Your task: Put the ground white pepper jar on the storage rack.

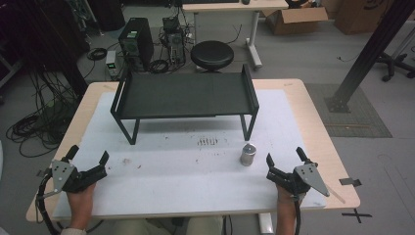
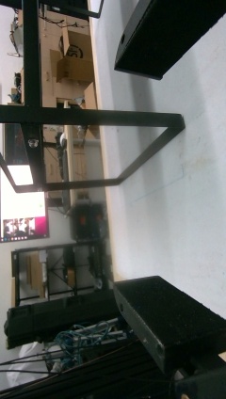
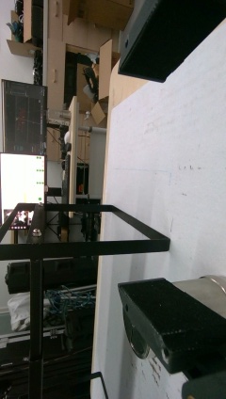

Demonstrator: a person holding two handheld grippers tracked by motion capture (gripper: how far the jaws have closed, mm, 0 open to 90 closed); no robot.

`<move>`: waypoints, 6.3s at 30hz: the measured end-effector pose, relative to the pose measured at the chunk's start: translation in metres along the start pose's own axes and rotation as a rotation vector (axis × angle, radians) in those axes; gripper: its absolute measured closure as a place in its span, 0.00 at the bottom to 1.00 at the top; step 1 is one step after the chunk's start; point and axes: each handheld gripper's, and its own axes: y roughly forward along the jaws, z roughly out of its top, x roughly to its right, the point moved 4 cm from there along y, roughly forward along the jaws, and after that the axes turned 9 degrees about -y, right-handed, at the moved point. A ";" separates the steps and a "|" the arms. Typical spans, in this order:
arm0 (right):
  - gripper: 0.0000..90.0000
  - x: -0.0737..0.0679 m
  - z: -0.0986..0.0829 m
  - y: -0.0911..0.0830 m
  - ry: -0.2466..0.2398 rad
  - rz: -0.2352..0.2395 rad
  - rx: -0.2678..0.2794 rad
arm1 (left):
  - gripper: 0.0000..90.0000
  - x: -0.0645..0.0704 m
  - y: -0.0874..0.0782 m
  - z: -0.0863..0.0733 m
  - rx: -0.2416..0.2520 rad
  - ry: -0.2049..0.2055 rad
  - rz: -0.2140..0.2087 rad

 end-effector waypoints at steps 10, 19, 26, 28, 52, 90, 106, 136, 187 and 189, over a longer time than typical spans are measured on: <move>0.00 0.000 0.000 0.000 0.001 0.000 0.003 | 0.00 0.000 0.000 0.000 -0.002 0.001 -0.001; 0.00 0.000 0.000 0.000 -0.001 0.000 0.002 | 0.01 0.000 0.000 0.000 -0.001 0.001 -0.001; 0.00 0.001 0.001 0.002 0.004 0.005 -0.010 | 0.00 0.000 0.000 0.000 -0.002 0.002 -0.002; 0.00 0.000 0.003 0.002 0.001 0.006 -0.006 | 0.00 0.000 0.000 0.000 -0.002 0.002 -0.002; 0.00 -0.011 0.024 0.003 -0.014 0.075 0.003 | 0.01 0.000 0.000 0.000 -0.001 -0.005 -0.001; 0.01 -0.039 0.026 0.021 -0.035 0.276 -0.134 | 0.01 -0.001 0.000 0.000 -0.001 -0.006 -0.003; 0.02 -0.049 0.024 0.036 -0.046 0.348 -0.220 | 0.01 0.000 0.000 0.000 -0.001 -0.007 -0.005; 0.08 -0.058 0.015 0.059 -0.045 0.414 -0.366 | 0.00 -0.001 0.000 0.000 0.002 -0.010 -0.005; 0.54 -0.054 0.014 0.054 -0.032 0.445 -0.359 | 0.01 -0.001 0.000 0.000 0.000 -0.009 -0.006; 0.54 -0.054 0.016 0.053 -0.032 0.447 -0.355 | 0.01 -0.001 0.000 0.000 0.001 -0.010 -0.006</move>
